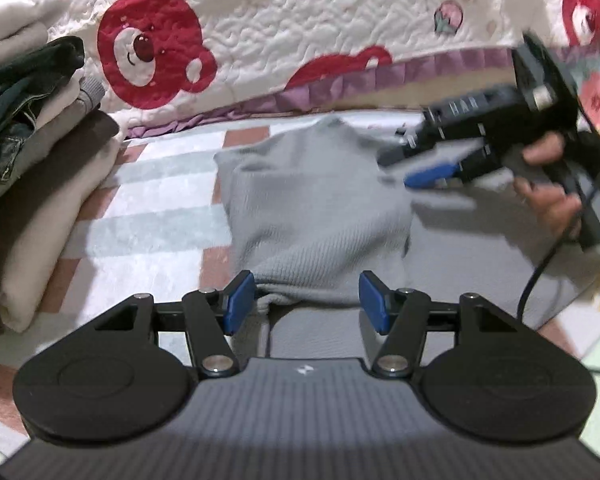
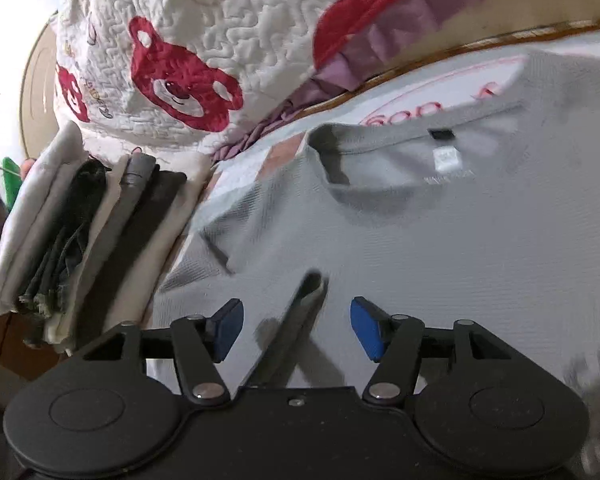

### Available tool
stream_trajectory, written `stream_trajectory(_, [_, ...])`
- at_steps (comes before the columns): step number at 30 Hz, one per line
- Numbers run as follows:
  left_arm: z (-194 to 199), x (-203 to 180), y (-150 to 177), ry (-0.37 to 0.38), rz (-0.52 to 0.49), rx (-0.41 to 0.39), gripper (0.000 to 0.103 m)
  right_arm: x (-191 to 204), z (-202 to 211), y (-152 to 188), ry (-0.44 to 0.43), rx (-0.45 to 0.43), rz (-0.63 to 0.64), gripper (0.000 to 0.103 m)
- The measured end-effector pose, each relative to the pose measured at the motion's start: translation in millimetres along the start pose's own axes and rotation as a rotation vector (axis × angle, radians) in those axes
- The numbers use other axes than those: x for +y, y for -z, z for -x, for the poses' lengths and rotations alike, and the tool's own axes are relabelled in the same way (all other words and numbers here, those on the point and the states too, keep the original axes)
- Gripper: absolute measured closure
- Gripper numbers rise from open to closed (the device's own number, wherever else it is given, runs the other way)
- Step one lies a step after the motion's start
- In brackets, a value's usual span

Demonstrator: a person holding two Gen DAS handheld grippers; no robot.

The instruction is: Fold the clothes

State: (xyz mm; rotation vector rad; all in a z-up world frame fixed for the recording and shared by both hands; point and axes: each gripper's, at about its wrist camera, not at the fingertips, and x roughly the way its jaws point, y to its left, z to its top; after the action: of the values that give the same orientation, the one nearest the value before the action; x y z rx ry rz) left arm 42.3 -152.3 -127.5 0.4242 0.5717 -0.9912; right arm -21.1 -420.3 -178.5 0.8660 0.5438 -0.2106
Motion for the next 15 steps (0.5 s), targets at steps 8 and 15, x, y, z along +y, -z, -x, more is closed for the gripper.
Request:
stream_trajectory(8, [-1, 1, 12, -0.161, -0.071, 0.023, 0.046, 46, 51, -2, -0.127, -0.225, 0.218, 0.098])
stream_trajectory(15, [5, 8, 16, -0.194, -0.047, -0.003, 0.071, 30, 46, 21, 0.253, -0.09, 0.29, 0.096])
